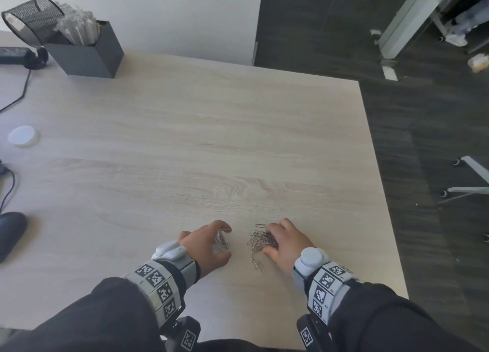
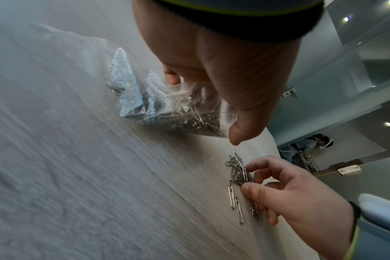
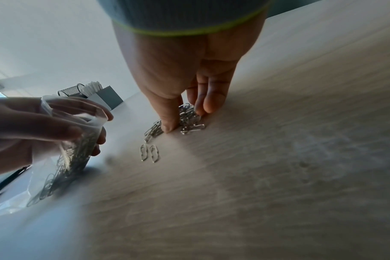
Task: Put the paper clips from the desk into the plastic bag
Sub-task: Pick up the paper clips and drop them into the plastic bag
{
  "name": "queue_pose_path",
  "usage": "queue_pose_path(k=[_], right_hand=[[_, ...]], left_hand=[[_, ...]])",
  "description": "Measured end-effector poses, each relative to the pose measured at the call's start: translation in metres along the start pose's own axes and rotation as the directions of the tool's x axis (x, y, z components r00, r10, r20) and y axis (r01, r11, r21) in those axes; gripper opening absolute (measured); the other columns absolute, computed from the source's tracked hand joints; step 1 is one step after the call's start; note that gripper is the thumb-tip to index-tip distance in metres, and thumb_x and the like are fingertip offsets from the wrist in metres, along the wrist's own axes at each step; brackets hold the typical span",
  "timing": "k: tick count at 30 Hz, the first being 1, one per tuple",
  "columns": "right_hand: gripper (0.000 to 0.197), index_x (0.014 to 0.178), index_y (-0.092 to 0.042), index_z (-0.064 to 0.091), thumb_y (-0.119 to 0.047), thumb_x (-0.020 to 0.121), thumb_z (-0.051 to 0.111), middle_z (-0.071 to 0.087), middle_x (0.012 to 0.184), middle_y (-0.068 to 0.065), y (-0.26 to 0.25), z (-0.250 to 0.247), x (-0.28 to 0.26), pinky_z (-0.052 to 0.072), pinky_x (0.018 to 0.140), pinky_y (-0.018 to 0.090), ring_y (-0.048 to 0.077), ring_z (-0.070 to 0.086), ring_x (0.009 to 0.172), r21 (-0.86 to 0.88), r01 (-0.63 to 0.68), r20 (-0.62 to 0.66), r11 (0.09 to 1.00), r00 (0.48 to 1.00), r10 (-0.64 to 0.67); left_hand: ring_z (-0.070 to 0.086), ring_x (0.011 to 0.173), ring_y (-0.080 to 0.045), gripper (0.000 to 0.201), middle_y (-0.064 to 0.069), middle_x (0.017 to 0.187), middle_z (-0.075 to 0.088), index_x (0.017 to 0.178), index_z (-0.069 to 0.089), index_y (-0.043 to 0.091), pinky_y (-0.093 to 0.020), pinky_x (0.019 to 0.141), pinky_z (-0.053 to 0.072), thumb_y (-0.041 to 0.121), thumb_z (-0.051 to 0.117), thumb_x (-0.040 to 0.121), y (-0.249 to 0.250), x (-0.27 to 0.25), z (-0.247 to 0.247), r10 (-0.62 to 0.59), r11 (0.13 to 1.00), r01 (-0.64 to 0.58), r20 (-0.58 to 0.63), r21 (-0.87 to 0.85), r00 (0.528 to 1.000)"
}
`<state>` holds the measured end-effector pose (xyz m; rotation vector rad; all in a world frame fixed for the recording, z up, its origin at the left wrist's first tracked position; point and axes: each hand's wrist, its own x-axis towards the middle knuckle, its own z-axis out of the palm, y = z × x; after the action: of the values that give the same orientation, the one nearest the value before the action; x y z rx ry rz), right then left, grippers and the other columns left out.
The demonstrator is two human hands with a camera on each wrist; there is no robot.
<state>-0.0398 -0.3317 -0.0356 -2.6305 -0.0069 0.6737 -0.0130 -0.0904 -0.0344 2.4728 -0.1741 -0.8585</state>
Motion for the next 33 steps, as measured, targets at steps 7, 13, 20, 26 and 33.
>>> queue_pose_path(k=[7, 13, 20, 26, 33], right_hand=[[0.015, 0.103, -0.018, 0.057, -0.022, 0.09, 0.051, 0.053, 0.104, 0.002, -0.004, -0.006, 0.015, 0.038, 0.069, 0.028, 0.027, 0.056, 0.088, -0.003, 0.033, -0.015, 0.999, 0.999, -0.033], [0.006, 0.09, -0.022, 0.06, -0.018, 0.086, 0.056, 0.056, 0.091, -0.004, 0.002, -0.017, 0.016, 0.038, 0.071, 0.026, 0.018, 0.054, 0.083, 0.096, -0.023, 0.006, 0.995, 1.0, 0.022], [0.013, 0.077, -0.033, 0.058, -0.023, 0.082, 0.065, 0.058, 0.073, -0.015, -0.004, -0.024, 0.005, 0.039, 0.064, 0.02, 0.001, 0.052, 0.067, 0.304, -0.055, -0.071, 0.951, 0.994, 0.08], [0.008, 0.081, -0.031, 0.063, -0.024, 0.081, 0.065, 0.053, 0.077, -0.016, -0.048, -0.024, 0.005, 0.035, 0.065, 0.013, -0.003, 0.049, 0.07, 0.322, 0.168, -0.077, 0.932, 0.986, -0.151], [0.013, 0.092, -0.032, 0.066, -0.025, 0.081, 0.067, 0.062, 0.08, -0.015, -0.06, -0.023, 0.01, 0.048, 0.07, 0.021, 0.0, 0.053, 0.067, 0.425, 0.133, -0.077, 0.895, 0.991, -0.111]], left_hand=[[0.062, 0.103, -0.016, 0.047, 0.032, 0.103, 0.06, 0.107, 0.033, 0.068, -0.042, 0.102, 0.041, 0.067, 0.051, 0.064, -0.006, 0.002, 0.007, -0.022, 1.0, 0.022, -0.012, 0.007, 1.0], [0.063, 0.099, -0.016, 0.048, 0.035, 0.101, 0.06, 0.108, 0.032, 0.069, -0.046, 0.098, 0.045, 0.069, 0.052, 0.065, -0.005, 0.006, 0.012, -0.038, 0.999, 0.038, -0.024, 0.03, 0.999], [0.063, 0.099, -0.018, 0.052, 0.033, 0.102, 0.06, 0.113, 0.033, 0.065, -0.045, 0.1, 0.044, 0.067, 0.052, 0.064, 0.004, 0.008, 0.013, -0.029, 0.999, 0.029, -0.012, 0.014, 1.0], [0.061, 0.099, -0.015, 0.055, 0.028, 0.102, 0.061, 0.114, 0.037, 0.058, -0.039, 0.099, 0.041, 0.065, 0.054, 0.063, 0.009, 0.007, 0.013, 0.015, 1.0, -0.015, -0.022, 0.004, 1.0], [0.062, 0.096, -0.011, 0.051, 0.023, 0.102, 0.063, 0.115, 0.041, 0.05, -0.029, 0.097, 0.033, 0.058, 0.057, 0.067, 0.01, 0.001, 0.006, 0.052, 0.998, -0.053, -0.037, -0.019, 0.998]])
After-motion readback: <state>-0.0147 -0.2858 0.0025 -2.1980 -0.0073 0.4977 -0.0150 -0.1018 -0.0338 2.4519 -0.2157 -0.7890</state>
